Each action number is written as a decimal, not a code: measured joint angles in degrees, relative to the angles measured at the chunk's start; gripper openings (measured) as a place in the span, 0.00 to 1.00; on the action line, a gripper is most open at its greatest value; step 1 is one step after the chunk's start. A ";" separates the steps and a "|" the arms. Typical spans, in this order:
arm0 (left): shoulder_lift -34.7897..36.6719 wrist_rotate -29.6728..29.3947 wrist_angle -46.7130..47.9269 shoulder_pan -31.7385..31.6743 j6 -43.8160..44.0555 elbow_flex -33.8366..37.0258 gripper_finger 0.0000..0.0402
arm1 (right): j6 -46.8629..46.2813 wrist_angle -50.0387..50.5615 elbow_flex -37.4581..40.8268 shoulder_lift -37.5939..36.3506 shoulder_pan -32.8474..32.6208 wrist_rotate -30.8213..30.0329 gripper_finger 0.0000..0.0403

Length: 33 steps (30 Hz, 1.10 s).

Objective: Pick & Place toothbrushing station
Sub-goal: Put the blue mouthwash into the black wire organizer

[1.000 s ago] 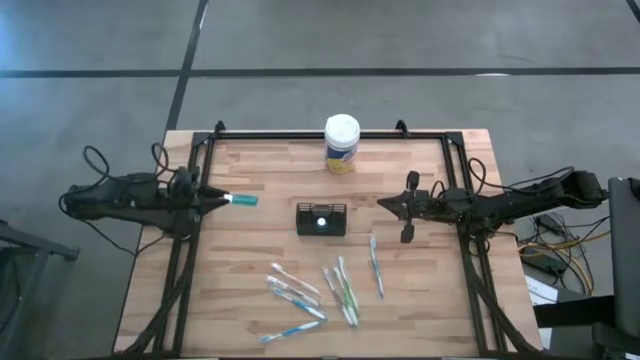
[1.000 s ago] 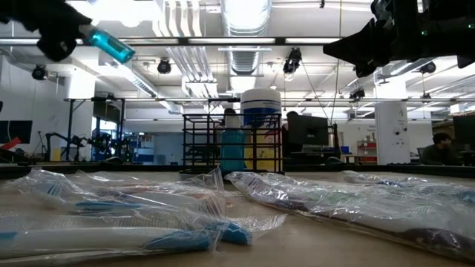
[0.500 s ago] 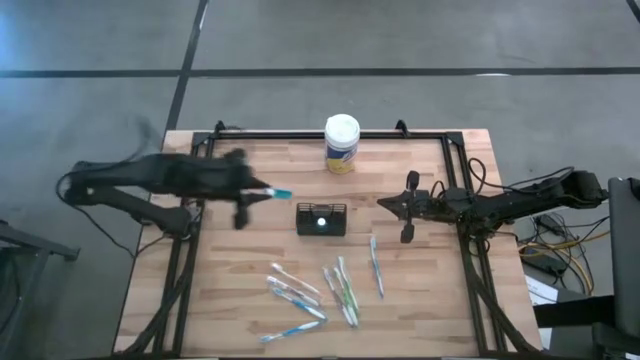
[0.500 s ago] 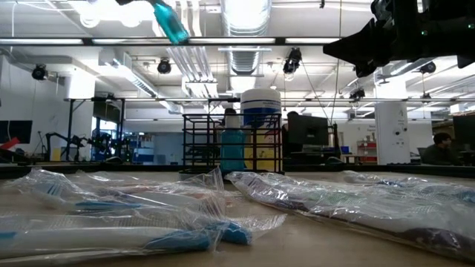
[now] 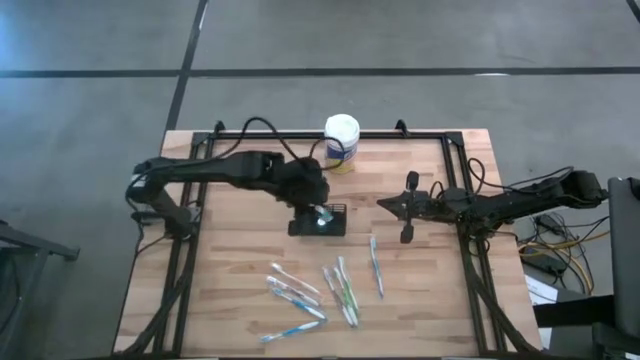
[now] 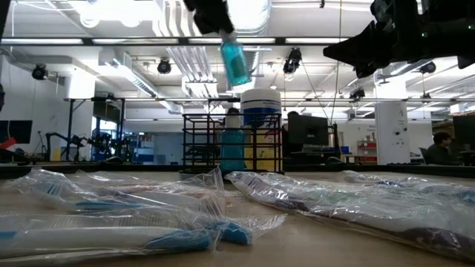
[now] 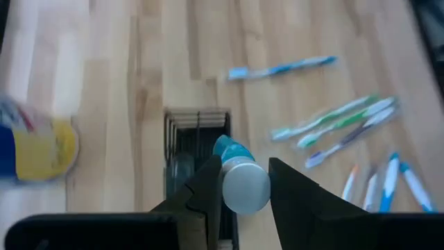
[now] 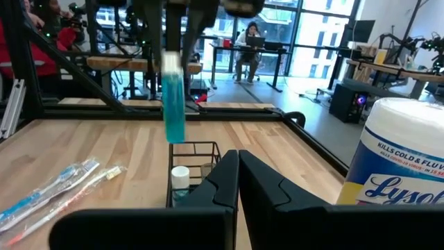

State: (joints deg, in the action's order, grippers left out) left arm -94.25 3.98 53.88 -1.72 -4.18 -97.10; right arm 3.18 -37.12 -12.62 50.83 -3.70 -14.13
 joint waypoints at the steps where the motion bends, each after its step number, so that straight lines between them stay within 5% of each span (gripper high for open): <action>1: -0.94 0.12 0.31 -0.05 -0.48 -1.06 0.24 | 0.04 0.09 0.00 0.00 -0.01 0.00 0.02; 10: -6.90 0.27 3.62 -1.01 -3.64 -6.23 0.24 | 0.00 0.45 0.00 0.00 -0.02 0.02 0.02; 33: -7.95 1.58 6.11 -2.05 -6.75 -4.87 0.24 | 0.00 0.34 0.00 0.00 0.02 0.00 0.02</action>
State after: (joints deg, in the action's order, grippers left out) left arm -102.20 5.56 59.99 -3.77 -10.93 -101.97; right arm 3.18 -36.77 -12.62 50.83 -3.68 -14.13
